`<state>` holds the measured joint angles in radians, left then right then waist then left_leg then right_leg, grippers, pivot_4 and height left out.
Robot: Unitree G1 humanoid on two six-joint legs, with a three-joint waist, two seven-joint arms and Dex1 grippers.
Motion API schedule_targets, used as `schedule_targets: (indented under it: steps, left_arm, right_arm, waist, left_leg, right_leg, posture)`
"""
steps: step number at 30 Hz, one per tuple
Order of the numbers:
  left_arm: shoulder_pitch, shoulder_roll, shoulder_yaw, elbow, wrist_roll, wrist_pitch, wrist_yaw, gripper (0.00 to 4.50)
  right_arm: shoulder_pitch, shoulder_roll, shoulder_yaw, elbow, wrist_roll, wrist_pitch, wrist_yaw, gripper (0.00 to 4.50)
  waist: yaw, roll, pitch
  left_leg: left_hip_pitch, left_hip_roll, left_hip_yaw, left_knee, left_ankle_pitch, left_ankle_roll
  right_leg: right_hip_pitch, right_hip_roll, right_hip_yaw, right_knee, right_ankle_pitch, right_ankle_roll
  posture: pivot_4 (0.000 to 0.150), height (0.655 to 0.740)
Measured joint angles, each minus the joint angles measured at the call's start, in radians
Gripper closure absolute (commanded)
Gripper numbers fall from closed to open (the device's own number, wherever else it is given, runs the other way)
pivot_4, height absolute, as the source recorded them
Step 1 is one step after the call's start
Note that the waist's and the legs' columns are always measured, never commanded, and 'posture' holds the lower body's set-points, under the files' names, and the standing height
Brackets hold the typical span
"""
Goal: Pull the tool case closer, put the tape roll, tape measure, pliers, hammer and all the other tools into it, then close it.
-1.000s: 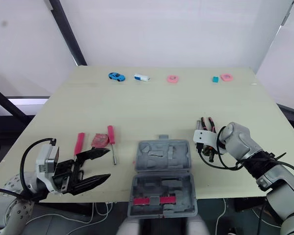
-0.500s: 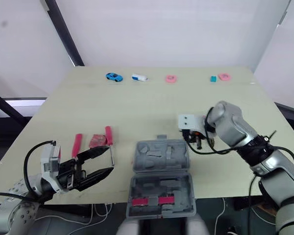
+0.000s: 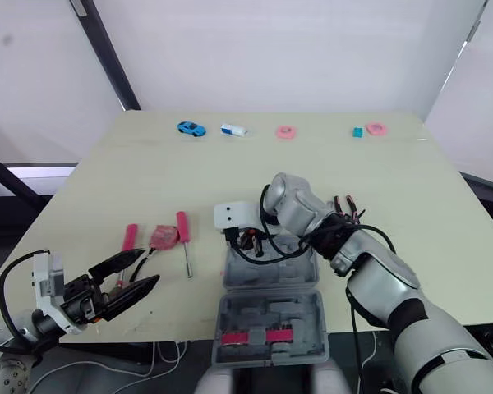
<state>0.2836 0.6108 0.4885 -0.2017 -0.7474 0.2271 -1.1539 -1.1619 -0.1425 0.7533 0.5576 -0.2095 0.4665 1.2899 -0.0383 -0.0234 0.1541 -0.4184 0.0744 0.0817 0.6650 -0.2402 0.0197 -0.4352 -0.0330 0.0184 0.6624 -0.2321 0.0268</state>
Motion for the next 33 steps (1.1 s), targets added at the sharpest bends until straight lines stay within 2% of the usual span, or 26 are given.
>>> schedule_targets:
  steps: [10,23,27,29,30,33]
  left_arm:
    - [0.004,0.006,0.01,0.0,-0.001,0.006,0.0,0.0]
    - [-0.007,0.007,0.005,0.0,0.008,0.01,0.002,0.0]
    - [-0.007,0.007,-0.002,0.0,0.01,0.011,0.003,0.0]
    - [-0.007,0.007,-0.002,0.0,0.01,0.011,0.003,0.0]
    - [-0.007,0.007,-0.002,0.0,0.01,0.011,0.003,0.0]
    - [-0.007,0.007,-0.002,0.0,0.011,0.011,0.003,0.0]
  right_arm:
    - [-0.051,0.129,-0.006,0.252,-0.044,-0.121,-0.018,4.44]
    - [-0.077,0.194,-0.026,0.41,-0.089,-0.212,-0.056,4.44]
    - [-0.078,0.204,-0.037,0.453,-0.101,-0.24,-0.07,3.12]
    - [-0.079,0.206,-0.048,0.465,-0.105,-0.252,-0.076,2.0]
    - [-0.079,0.206,-0.051,0.468,-0.106,-0.254,-0.077,1.74]
    - [-0.079,0.207,-0.071,0.475,-0.106,-0.257,-0.084,1.74]
  waist:
    - [-0.005,0.0,0.0]
    - [-0.005,0.0,0.0]
    - [-0.005,0.0,0.0]
    - [-0.005,0.0,0.0]
    - [-0.005,0.0,0.0]
    - [-0.005,0.0,0.0]
  left_leg:
    - [0.0,0.0,0.0,-0.001,0.0,0.0]
    - [0.0,0.0,-0.001,-0.001,0.0,-0.001]
    - [0.0,0.0,-0.001,-0.001,0.0,-0.001]
    - [0.0,0.0,-0.001,-0.001,-0.001,-0.001]
    - [0.0,0.0,-0.001,-0.001,-0.001,-0.001]
    - [0.0,0.0,-0.001,-0.001,-0.001,-0.001]
  right_leg:
    - [0.0,0.0,0.0,0.0,0.0,0.0]
    - [0.0,0.0,-0.001,0.0,0.0,0.0]
    - [0.0,0.0,-0.001,0.0,0.0,0.0]
    - [0.0,0.0,-0.001,0.0,0.0,0.0]
    - [0.0,0.0,-0.001,0.0,0.0,0.0]
    - [0.0,0.0,-0.001,0.0,0.0,0.0]
  posture:
    - [0.15,0.74]
    - [0.15,0.74]
    - [0.15,0.74]
    - [0.15,0.74]
    - [0.15,0.74]
    - [0.15,0.74]
